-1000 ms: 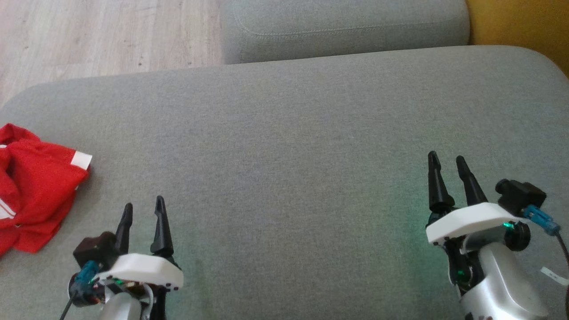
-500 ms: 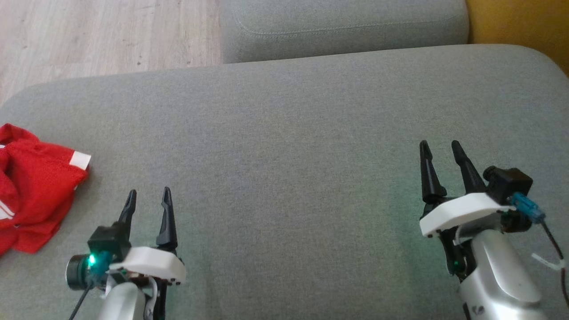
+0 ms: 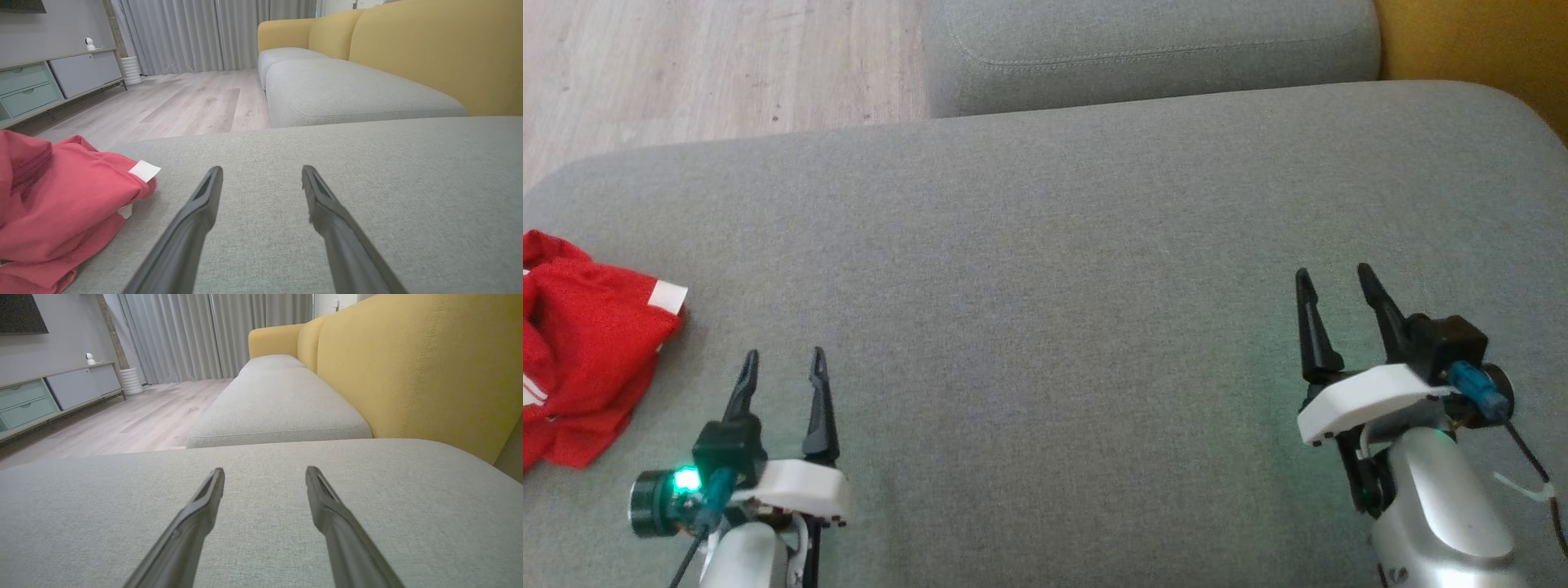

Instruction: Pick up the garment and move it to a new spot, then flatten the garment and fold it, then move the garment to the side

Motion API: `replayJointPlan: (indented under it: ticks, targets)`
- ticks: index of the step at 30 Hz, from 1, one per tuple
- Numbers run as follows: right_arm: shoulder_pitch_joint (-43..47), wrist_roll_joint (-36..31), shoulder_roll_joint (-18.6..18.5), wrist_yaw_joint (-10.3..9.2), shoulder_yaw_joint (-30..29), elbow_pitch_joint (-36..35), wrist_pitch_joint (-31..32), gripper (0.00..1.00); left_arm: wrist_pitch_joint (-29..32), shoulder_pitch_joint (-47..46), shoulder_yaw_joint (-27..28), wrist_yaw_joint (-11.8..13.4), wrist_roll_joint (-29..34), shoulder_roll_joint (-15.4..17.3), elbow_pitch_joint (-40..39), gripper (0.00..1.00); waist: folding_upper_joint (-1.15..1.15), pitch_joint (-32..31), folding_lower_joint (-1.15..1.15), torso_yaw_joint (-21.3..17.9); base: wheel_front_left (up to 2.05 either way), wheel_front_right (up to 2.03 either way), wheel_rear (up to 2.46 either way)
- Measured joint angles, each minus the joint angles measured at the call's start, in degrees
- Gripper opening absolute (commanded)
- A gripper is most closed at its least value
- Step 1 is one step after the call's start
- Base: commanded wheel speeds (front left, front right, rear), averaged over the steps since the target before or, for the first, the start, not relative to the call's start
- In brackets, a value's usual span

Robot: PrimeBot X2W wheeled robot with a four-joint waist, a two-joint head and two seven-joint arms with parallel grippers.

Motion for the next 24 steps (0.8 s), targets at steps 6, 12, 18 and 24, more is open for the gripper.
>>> replayJointPlan:
  ticks: [6,12,18,24]
  targets:
    - [0.15,0.15,0.15,0.00,-1.98,-0.14,-0.10,1.00,0.00,0.56,2.25,0.02,-0.18,-0.64,-0.02,1.00,0.00,-0.22,0.00,-0.04,0.00,0.00,0.00]
    - [0.37,0.83,0.23,0.00,-2.00,-0.18,-0.12,1.00,0.00,0.67,3.16,-0.02,-0.18,-0.97,-0.02,1.00,0.00,-0.28,0.00,0.07,0.00,0.00,0.00]
    - [0.67,0.93,0.23,0.00,-1.63,-0.15,-0.12,1.00,-0.01,0.68,3.65,-0.09,-0.15,-1.16,0.01,1.00,0.00,-0.40,0.00,1.02,0.00,0.00,0.00]
    - [1.54,1.00,0.25,0.00,-0.55,-0.03,-0.12,1.00,-0.01,0.69,4.13,-0.37,-0.14,-1.30,0.57,1.00,0.00,-0.41,0.00,3.96,0.00,0.00,0.00]
